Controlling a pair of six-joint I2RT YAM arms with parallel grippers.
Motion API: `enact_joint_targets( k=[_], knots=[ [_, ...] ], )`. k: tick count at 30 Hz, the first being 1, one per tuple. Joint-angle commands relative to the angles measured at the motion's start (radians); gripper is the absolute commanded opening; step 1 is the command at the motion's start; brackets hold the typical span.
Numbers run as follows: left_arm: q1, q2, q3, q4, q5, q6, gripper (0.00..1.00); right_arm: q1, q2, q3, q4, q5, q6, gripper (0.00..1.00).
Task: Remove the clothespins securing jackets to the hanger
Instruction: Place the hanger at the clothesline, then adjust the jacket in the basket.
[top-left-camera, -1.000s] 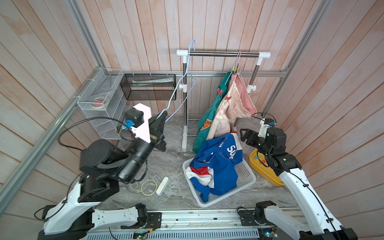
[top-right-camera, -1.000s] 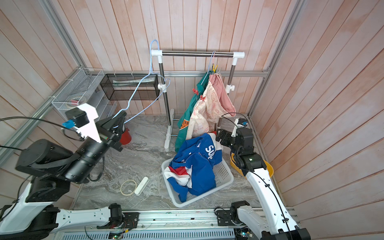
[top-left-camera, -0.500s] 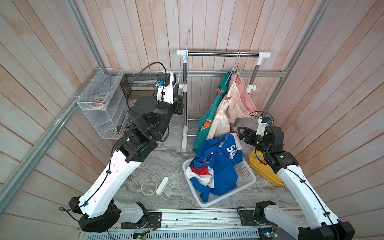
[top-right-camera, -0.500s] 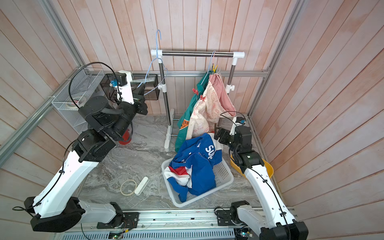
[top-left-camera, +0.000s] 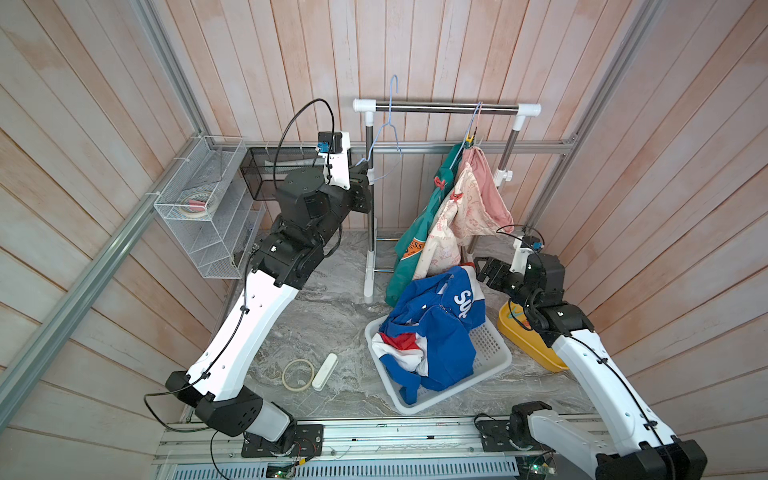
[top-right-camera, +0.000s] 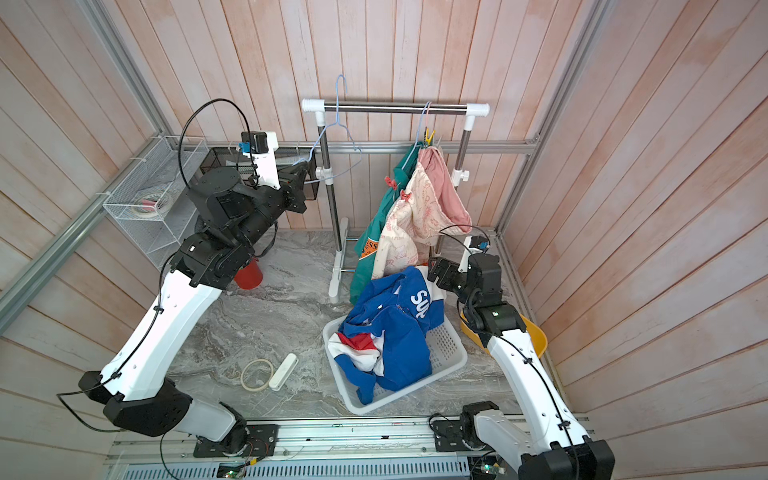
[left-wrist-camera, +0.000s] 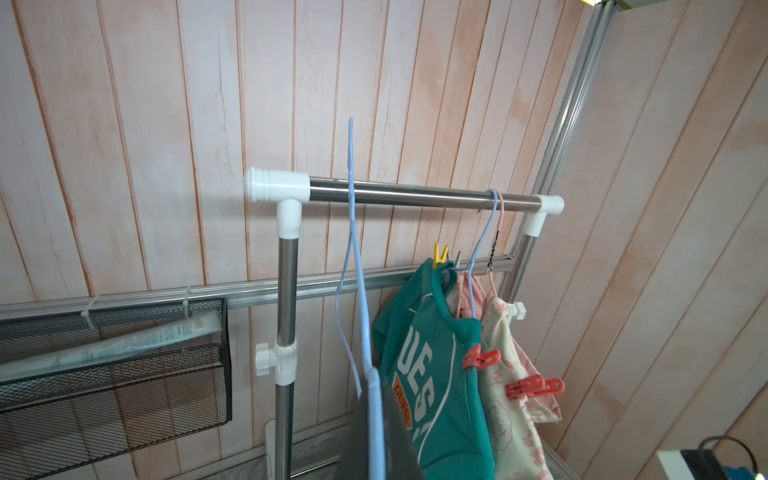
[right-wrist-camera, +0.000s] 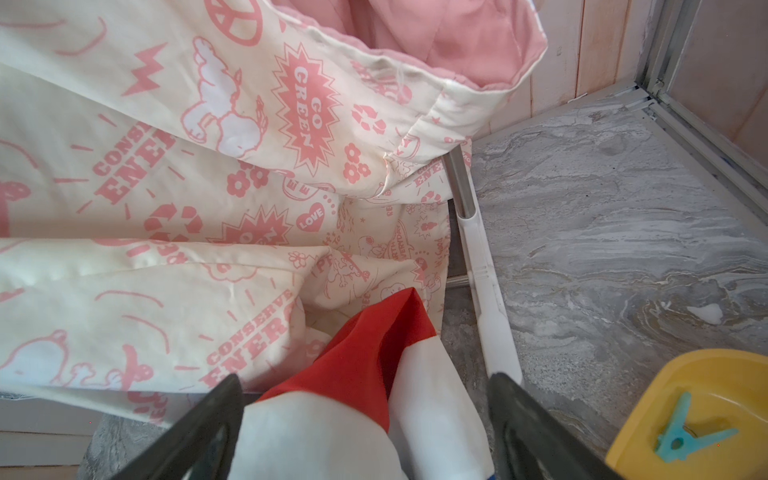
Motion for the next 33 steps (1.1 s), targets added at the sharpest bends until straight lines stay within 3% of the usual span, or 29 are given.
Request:
enact_joint_targets(
  k=[1, 7, 12, 14, 18, 21, 24, 33],
  knots=[
    [0.008, -0.009, -0.023, 0.016, 0.032, -0.045, 0.00, -0.012, 0.008, -0.006, 0.014, 0.004, -0.002, 0.93],
    [0.007, -0.100, -0.211, 0.081, 0.048, -0.100, 0.00, -0.036, 0.031, -0.018, 0.019, -0.013, -0.008, 0.93],
    [0.008, -0.138, -0.271, 0.073, 0.027, -0.106, 0.01, -0.036, 0.067, -0.028, 0.038, -0.039, -0.022, 0.93],
    [0.009, -0.143, -0.271, 0.057, 0.019, -0.098, 0.16, -0.037, 0.088, -0.031, 0.053, -0.063, -0.026, 0.93],
    [0.010, -0.173, -0.301, -0.006, 0.070, -0.067, 0.67, -0.036, 0.134, -0.047, 0.081, -0.097, -0.035, 0.92],
    [0.013, -0.227, -0.374, -0.040, 0.094, -0.068, 0.81, -0.037, 0.166, -0.076, 0.117, -0.125, -0.034, 0.90],
    [0.015, -0.301, -0.462, -0.066, 0.115, -0.075, 0.88, -0.034, 0.201, -0.098, 0.141, -0.165, -0.035, 0.84],
    [0.012, -0.448, -0.665, -0.225, 0.305, -0.076, 0.89, 0.035, 0.178, -0.237, 0.251, -0.320, 0.024, 0.54]
  ],
)
